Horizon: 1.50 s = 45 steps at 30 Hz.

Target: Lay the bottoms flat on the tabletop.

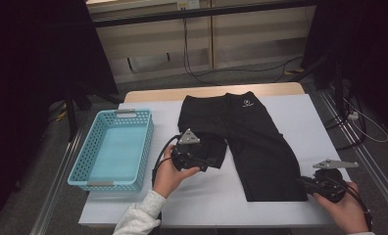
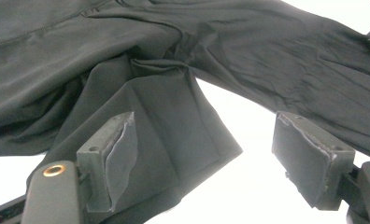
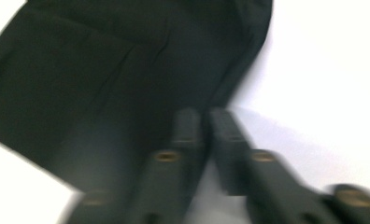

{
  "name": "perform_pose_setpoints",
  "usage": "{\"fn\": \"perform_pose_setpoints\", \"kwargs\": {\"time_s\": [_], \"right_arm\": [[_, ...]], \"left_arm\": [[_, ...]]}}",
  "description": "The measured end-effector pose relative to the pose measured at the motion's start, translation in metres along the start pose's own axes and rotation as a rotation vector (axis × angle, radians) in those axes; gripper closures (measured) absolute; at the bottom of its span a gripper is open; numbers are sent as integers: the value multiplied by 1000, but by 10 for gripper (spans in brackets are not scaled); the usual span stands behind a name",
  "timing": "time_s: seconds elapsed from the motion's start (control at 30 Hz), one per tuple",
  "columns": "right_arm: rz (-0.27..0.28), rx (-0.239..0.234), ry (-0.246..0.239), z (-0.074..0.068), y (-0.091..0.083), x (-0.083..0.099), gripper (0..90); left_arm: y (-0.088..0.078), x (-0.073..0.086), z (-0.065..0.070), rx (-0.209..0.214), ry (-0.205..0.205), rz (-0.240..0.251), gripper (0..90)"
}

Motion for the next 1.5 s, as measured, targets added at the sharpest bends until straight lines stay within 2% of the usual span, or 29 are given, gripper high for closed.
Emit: {"fn": "perform_pose_setpoints", "kwargs": {"time_s": [0.03,0.13,0.47,0.7,0.73,0.8,0.87,1.0,1.17,1.33,1.37,1.4,1.5], "right_arm": [[-7,-26,21,0,-1,1,895],[-15,-61,47,4,-3,1,900],[-7,-61,64,13,-14,11,900],[-8,-89,64,16,-21,17,900],[-11,-92,57,16,-21,18,893],[-7,-80,39,15,-20,16,802],[5,-38,13,16,-19,10,652],[54,2,-29,22,-15,-8,550],[82,18,-21,34,5,-32,552],[96,68,-13,50,28,-58,566],[96,68,-13,50,28,-58,566],[112,75,-10,56,36,-70,565],[126,72,12,61,46,-82,550]], "left_arm": [[1,0,0,2,1,0,227],[1,0,-1,7,-5,4,228],[-4,2,-3,-1,-3,7,227],[-2,4,-3,0,-6,0,227],[-2,4,-3,1,-1,-1,227],[-2,4,-2,2,2,-3,227],[-1,4,-2,0,1,-6,227],[1,5,-2,0,0,-8,226],[2,7,-3,-7,3,-13,226],[-1,7,-5,-14,0,-8,226],[-1,7,-5,-14,0,-8,226],[0,8,-5,-15,-1,-10,226],[3,11,-5,-13,-6,-18,226]]}}
Point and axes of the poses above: each handheld gripper's, and its own axes: y roughly forward along the jaws, x roughly out of its underside, z roughly to its right, the point moved 6 cm from there along y, roughly forward along the jaws, and after that the axes turned 9 degrees about -x, right-handed, at the moved point
